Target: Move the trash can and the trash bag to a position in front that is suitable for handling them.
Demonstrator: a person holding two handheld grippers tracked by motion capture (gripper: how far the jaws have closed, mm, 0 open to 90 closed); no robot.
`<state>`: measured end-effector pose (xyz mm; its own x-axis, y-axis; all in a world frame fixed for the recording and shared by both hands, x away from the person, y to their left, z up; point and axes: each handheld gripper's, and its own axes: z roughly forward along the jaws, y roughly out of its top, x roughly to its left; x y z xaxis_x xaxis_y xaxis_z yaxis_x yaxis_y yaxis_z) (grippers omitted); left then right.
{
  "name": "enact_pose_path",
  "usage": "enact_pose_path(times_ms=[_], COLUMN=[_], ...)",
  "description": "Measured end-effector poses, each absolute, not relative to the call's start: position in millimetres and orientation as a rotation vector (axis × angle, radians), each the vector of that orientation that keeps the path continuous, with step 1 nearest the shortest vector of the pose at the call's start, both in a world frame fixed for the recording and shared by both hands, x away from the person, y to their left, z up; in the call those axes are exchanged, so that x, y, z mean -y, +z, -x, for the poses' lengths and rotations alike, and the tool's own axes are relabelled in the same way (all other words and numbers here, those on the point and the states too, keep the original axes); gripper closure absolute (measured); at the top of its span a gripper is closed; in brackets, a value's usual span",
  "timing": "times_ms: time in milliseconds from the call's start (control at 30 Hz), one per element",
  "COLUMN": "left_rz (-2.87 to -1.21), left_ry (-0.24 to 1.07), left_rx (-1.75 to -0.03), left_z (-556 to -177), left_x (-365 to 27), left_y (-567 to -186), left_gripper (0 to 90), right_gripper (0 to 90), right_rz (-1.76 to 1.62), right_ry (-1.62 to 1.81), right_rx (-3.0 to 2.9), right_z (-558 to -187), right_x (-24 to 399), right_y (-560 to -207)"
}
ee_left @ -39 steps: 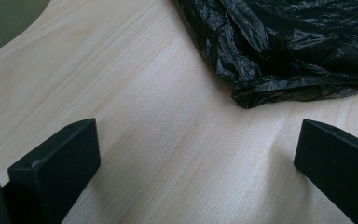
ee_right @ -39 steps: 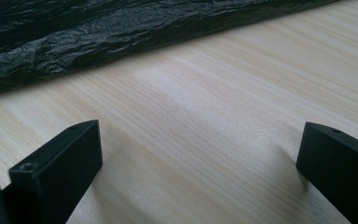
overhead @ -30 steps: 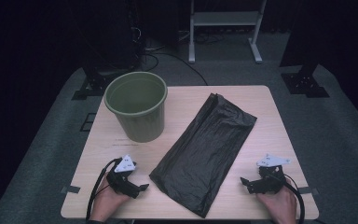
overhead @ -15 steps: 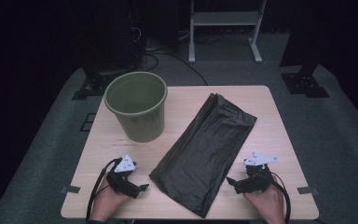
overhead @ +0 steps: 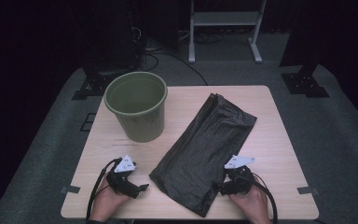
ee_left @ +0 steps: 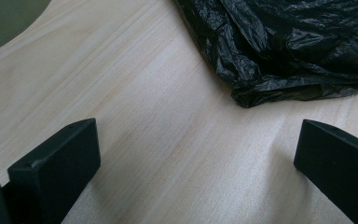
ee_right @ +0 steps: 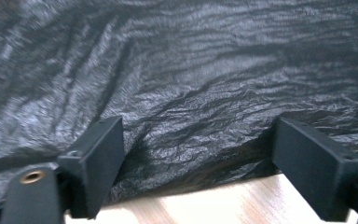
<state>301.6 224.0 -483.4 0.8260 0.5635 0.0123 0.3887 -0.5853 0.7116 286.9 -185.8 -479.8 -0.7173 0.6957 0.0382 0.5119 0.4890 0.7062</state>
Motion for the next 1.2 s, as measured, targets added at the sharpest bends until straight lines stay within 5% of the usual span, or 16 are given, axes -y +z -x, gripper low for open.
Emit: enact_pose_path(times_ms=[67, 100, 133, 167, 233, 300, 933, 1100, 1200], left_rz=[-2.267, -2.267, -2.267, -2.267, -2.267, -2.267, -2.264, -2.264, -2.264], left_ry=[0.306, 0.307, 0.307, 0.306, 0.307, 0.307, 0.309, 0.310, 0.310], left_rx=[-0.693, -0.693, -0.693, -0.693, -0.693, -0.693, -0.701, -0.702, -0.702], left_z=[-301.6, -301.5, -301.5, -301.5, -301.5, -301.5, -300.4, -300.2, -300.2], left_x=[-224.0, -223.9, -223.9, -224.0, -223.9, -223.9, -224.2, -224.2, -224.2], left_y=[-483.4, -483.5, -483.5, -483.4, -483.5, -483.4, -483.5, -483.5, -483.5], left_gripper=[0.0, 0.0, 0.0, 0.0, 0.0, 0.0, 0.0, 0.0, 0.0], right_gripper=[30.7, 47.8, 47.8, 66.9, 82.4, 89.6, 89.1, 65.8, 60.6], right_rz=[-1.024, -1.010, -1.010, -1.004, -1.005, -1.006, -1.190, -1.268, -1.256], right_ry=[1.044, 1.049, 1.049, 1.067, 1.073, 1.070, 0.943, 0.985, 1.026], right_rx=[-2.470, -2.457, -2.457, -2.453, -2.453, -2.462, -2.296, -2.183, -2.176], right_z=[-285.7, -284.6, -284.6, -284.4, -284.9, -285.5, -318.4, -322.2, -316.1], right_x=[185.3, 186.7, 186.7, 189.2, 191.7, 193.3, 264.8, 288.7, 288.0], right_y=[-480.1, -478.8, -478.8, -478.3, -478.2, -477.7, -465.1, -460.5, -455.1])
